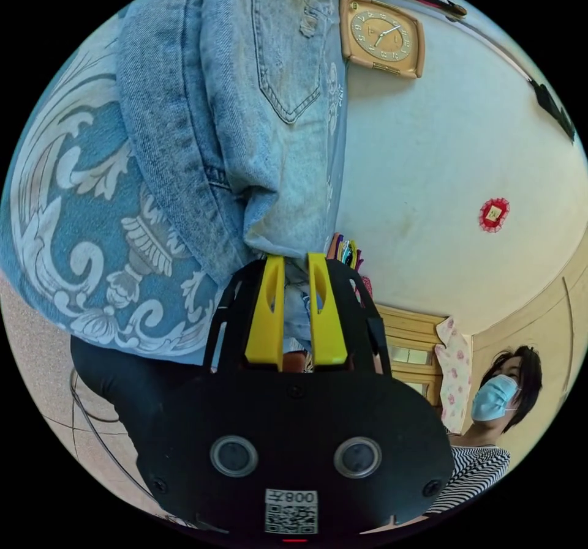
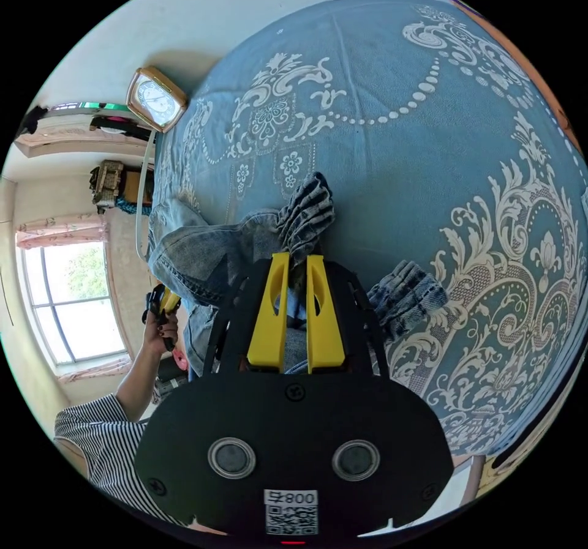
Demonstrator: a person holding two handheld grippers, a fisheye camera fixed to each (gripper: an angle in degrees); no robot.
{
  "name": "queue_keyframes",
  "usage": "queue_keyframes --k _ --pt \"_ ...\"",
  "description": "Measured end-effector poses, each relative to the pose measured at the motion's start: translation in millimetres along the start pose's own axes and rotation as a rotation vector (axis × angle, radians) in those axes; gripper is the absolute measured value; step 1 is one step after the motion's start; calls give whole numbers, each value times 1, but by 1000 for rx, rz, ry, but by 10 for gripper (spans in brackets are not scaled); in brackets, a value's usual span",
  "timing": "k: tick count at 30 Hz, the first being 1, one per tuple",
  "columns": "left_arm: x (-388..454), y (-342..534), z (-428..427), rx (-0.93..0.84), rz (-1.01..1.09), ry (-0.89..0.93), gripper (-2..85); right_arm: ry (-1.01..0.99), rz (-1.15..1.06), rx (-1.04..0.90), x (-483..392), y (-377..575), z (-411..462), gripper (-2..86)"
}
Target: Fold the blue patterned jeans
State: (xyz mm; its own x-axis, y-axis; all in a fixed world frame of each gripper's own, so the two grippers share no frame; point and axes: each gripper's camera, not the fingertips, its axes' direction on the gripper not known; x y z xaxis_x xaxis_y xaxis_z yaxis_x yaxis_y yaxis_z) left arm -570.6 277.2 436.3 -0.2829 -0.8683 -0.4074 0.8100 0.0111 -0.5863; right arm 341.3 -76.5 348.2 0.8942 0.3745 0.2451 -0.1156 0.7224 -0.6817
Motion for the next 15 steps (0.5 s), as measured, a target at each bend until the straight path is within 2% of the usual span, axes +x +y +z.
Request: queue_keyframes --k 5,15 --pt "26 6 1 4 98 22 42 -18 -50 69 4 30 -20 35" --pt "95 15 -6 69 358 20 29 -213 -31 464 45 165 -120 29"
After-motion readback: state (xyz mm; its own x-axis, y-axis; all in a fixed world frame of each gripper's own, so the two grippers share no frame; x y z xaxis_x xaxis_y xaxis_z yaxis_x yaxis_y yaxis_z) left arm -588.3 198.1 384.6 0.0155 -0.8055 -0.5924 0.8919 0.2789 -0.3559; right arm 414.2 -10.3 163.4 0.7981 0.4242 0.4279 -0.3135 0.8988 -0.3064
